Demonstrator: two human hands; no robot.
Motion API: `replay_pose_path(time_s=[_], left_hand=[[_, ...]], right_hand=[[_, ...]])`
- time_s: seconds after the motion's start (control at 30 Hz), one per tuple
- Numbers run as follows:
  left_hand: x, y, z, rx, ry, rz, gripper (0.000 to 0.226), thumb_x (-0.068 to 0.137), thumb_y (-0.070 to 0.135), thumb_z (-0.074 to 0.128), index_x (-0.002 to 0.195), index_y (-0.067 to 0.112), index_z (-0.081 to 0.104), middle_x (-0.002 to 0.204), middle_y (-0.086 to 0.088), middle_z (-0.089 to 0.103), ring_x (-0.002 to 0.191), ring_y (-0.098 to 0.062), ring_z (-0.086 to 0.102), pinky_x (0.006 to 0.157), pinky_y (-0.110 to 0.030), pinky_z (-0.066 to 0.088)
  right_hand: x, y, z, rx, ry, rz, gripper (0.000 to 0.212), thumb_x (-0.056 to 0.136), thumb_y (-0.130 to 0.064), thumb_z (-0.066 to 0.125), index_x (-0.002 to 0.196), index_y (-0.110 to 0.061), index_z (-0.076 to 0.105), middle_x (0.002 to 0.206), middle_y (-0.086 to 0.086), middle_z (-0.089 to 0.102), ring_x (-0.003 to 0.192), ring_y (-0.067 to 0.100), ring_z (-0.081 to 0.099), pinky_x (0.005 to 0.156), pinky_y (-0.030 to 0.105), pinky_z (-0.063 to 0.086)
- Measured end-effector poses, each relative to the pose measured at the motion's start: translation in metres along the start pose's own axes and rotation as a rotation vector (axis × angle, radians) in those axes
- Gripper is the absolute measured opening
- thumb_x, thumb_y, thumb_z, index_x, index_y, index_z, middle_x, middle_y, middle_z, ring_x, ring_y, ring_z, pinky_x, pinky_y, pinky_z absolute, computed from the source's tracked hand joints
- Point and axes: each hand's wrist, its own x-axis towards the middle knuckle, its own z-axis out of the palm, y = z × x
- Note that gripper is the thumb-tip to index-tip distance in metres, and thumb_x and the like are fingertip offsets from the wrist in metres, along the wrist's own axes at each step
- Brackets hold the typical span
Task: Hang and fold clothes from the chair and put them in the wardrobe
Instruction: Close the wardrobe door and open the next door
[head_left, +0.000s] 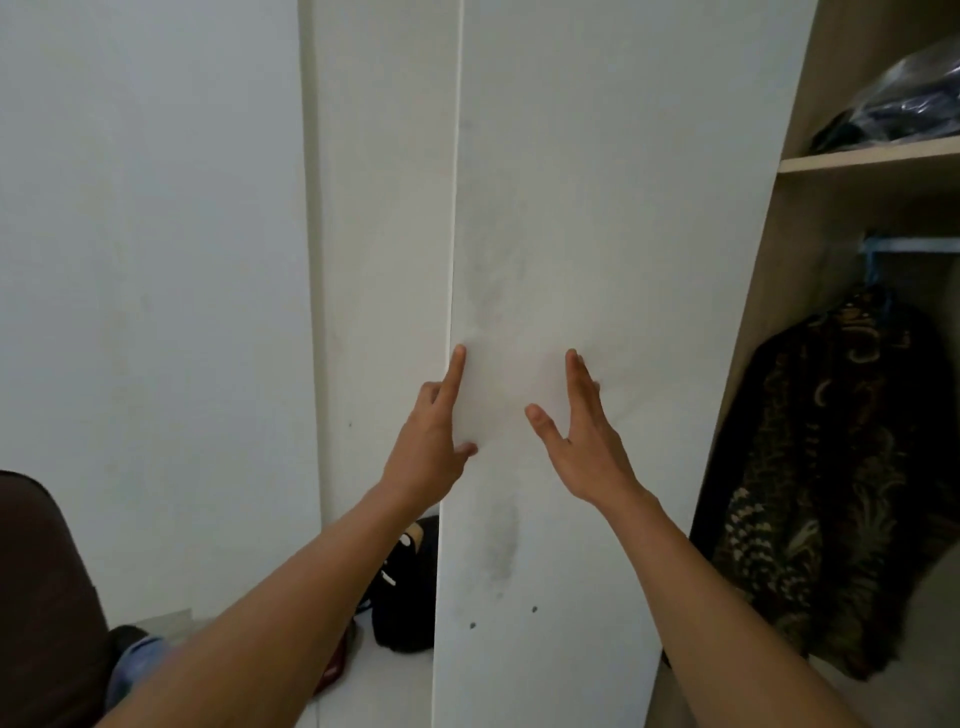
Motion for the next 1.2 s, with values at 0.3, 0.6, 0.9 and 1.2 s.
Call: replay_pose_path(time_s=[0.3,0.6,0.9,1.2], left_hand=[[-0.070,0.049,0.002,-0.094,0.048,0.077,0.122,0.086,0.019,0.076,0.146,0.050,-0.025,0.133,-0.004,0.054,0.105,-0.021,0.061,0.093,-0.043,0.053],[-0.154,0.188,0.036,-0.344,-0.057,0.132,0.090,0.088,0.024,0.075,0.145,0.056,0.012,0.133,0.018,0.054,0.097,0.004,0.059,0.081,-0.013,0.054],[-0.162,0.298,0.079,-0.434,-0.365,0.214,0.095,0.085,0.028,0.078,0.155,0.042,0.015,0.147,0.006,0.041,0.108,0.000,0.057,0.087,-0.019,0.056],[-0.166,0.364,0.140,-0.414,-0.637,0.279,0.116,0.072,0.060,0.079,0.152,0.053,-0.005,0.166,0.018,0.001,0.153,-0.013,0.009,0.121,-0.048,0.028]], right_hand=[[-0.053,-0.024,-0.054,0.092,0.035,0.064,0.075,0.094,-0.070,0.033,0.152,-0.052,-0.011,0.166,-0.011,0.008,0.143,0.023,0.038,0.112,0.041,0.032],[-0.139,-0.055,-0.178,0.221,0.117,-0.096,0.080,0.087,-0.073,0.046,0.149,-0.060,-0.004,0.162,0.000,0.028,0.143,0.021,0.037,0.114,0.049,0.036],[-0.198,-0.026,-0.299,-0.733,0.313,-0.156,0.067,0.099,-0.047,0.051,0.155,-0.044,0.013,0.151,0.007,0.044,0.136,0.029,0.046,0.112,0.061,0.035],[-0.221,0.034,-0.366,-1.222,0.420,0.019,0.096,0.079,-0.077,0.056,0.156,-0.042,0.014,0.167,0.015,0.000,0.150,0.046,-0.010,0.106,0.079,-0.004]])
